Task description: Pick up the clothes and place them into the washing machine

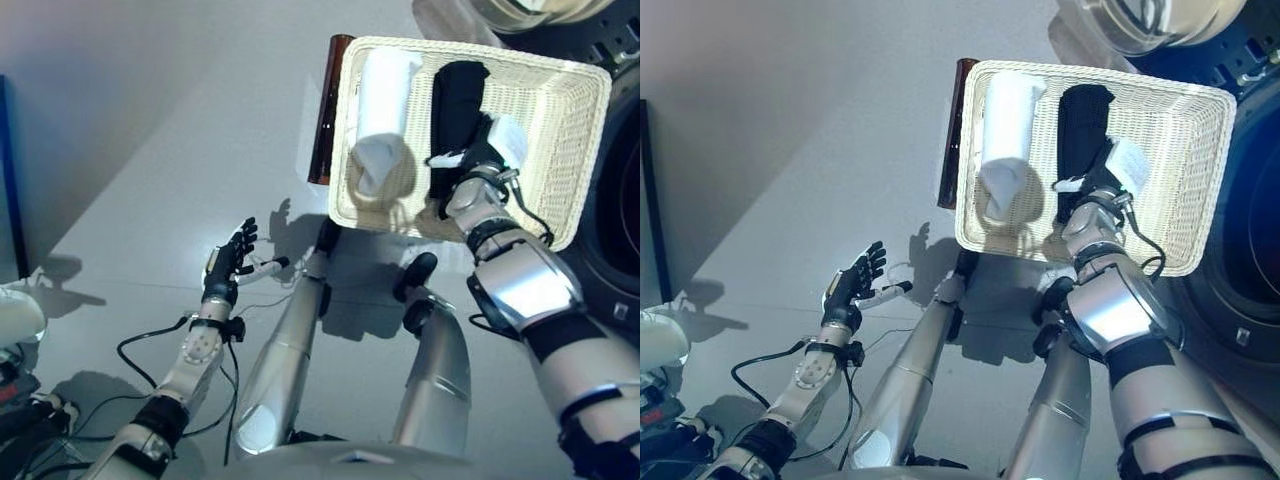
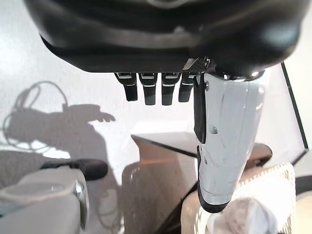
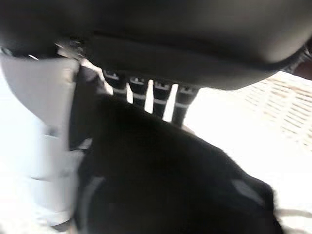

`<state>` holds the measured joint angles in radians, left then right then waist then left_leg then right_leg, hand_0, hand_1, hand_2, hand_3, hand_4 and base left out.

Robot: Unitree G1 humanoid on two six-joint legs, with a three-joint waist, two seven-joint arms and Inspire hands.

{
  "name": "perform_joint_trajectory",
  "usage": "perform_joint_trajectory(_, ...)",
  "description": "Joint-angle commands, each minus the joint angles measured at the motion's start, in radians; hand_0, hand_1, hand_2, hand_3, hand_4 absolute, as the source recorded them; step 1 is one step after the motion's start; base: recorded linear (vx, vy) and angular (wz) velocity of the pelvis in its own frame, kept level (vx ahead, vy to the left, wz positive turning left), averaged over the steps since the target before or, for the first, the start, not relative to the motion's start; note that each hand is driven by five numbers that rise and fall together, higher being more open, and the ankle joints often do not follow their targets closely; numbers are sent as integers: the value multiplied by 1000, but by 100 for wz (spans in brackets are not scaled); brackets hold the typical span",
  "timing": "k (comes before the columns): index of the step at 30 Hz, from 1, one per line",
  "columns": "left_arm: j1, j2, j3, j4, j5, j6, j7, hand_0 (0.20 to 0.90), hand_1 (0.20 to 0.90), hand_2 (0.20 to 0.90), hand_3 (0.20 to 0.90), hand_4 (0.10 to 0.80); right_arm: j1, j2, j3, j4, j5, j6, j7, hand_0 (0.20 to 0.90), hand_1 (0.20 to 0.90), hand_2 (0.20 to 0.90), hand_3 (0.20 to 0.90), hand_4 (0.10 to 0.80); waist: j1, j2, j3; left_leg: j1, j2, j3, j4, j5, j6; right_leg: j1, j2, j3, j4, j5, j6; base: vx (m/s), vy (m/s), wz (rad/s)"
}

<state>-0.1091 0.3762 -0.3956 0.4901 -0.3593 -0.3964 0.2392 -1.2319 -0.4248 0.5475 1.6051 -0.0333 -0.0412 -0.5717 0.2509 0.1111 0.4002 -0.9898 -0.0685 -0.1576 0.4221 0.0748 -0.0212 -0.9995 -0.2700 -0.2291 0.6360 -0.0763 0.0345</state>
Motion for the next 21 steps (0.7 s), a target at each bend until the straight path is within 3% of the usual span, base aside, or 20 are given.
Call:
perform_joint_trajectory(1, -13, 2, 25, -46, 27, -46, 42, 900, 900, 900, 900, 800, -39, -27, 31, -24, -46, 3, 5, 200, 200, 200, 200, 300, 28, 74, 30, -41, -25, 32, 63, -94, -23, 38, 38, 61, -22, -47, 8, 37, 16, 3)
perform_joint_trajectory(15, 4, -2, -19, 106, 39, -35, 43, 900, 900, 900, 900, 800, 18, -21, -8, -48, -23, -20, -10, 200, 200, 200, 200, 300, -2, 69, 8, 69, -9, 51, -52, -67, -23, 130, 51, 77, -151, 5, 21, 11, 11, -4)
perform_joint_trajectory(21, 10, -18, -26, 255, 32, -28, 31, 900, 900, 900, 900, 800, 110, -45, -211, -156, 310, -174, 14, 200, 200, 200, 200, 300, -27, 65, -18, 142, 5, 71, -105, -56, -26, 199, 63, 89, -228, 31, 31, 37, 2, -19)
